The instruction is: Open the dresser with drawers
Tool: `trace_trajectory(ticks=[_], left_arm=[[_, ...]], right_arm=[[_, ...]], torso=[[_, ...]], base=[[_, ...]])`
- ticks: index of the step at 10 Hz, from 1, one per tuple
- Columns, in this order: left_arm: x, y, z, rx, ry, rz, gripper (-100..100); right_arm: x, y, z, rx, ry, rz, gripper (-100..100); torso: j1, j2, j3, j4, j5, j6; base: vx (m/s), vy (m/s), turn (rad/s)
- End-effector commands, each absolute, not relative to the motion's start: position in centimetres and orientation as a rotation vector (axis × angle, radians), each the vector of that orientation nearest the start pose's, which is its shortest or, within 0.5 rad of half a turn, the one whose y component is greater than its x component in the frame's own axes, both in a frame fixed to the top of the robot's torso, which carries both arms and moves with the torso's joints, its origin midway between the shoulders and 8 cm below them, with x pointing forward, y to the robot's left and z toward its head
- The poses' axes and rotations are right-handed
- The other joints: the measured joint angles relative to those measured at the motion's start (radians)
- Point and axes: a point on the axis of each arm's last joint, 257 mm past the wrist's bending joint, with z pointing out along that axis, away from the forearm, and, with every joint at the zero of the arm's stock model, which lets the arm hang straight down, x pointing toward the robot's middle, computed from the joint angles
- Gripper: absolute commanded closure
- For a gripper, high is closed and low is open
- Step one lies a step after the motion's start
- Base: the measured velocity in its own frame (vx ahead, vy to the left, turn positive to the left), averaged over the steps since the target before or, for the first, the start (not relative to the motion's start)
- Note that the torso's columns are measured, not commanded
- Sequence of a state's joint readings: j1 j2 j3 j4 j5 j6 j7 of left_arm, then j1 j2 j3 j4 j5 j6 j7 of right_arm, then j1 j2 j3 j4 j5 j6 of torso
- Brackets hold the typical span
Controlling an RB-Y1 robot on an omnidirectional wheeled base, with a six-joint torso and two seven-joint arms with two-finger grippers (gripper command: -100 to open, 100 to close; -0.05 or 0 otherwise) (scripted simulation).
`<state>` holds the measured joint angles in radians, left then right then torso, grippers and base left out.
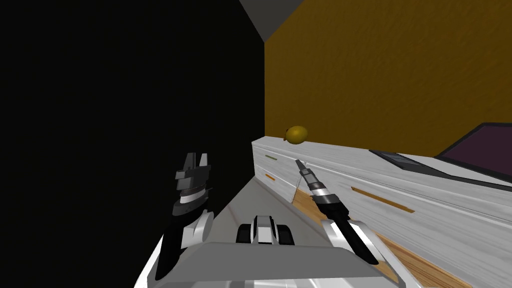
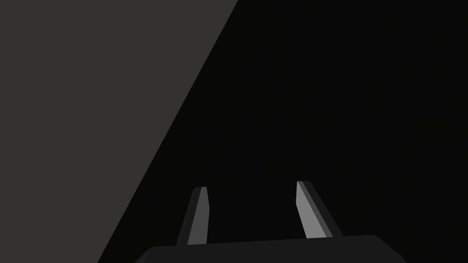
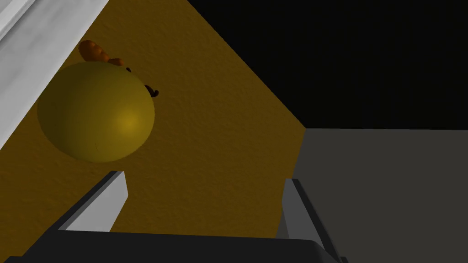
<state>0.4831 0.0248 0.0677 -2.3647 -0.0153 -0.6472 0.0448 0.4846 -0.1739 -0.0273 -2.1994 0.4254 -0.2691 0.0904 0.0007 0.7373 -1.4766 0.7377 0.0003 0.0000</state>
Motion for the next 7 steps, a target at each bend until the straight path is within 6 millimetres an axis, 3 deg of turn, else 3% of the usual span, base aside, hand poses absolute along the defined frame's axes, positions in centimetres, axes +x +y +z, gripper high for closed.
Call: trace_trajectory(ticks=[1,4,5,6,7], left_arm=[[29.4,27.9,9.1,-0.428,0.466,-1.328,0],[29.4,27.9,9.1,-0.428,0.466,-1.328,0],[29.4,27.9,9.1,-0.428,0.466,-1.328,0],[29.4,27.9,9.1,-0.428,0.466,-1.328,0],[29.4,27.9,9.1,-0.428,0.466,-1.328,0]], right_arm=[[40.2,-26.7,-8.5,0.399,1.212,0.701,-100],[41.4,-27.4,-11.4,0.379,1.301,0.57,-100],[41.4,-27.4,-11.5,0.366,1.306,0.556,-100],[41.9,-27.9,-13.0,0.36,1.347,0.492,-100],[41.9,-27.8,-13.0,0.348,1.351,0.479,-100]], torso=[[0.0,0.001,0.001,0.0,0.0,0.0],[-0.001,0.001,0.001,0.0,-0.001,0.0],[0.0,0.0,0.0,0.0,0.0,0.0],[0.0,0.001,0.001,0.0,0.0,0.0],[0.0,0.0,0.001,0.0,0.0,0.0]], base=[[0.051,0.04,-0.008],[0.06,0.035,-0.012],[0.051,0.041,-0.009],[0.06,0.049,-0.014],[0.057,0.045,-0.009]])
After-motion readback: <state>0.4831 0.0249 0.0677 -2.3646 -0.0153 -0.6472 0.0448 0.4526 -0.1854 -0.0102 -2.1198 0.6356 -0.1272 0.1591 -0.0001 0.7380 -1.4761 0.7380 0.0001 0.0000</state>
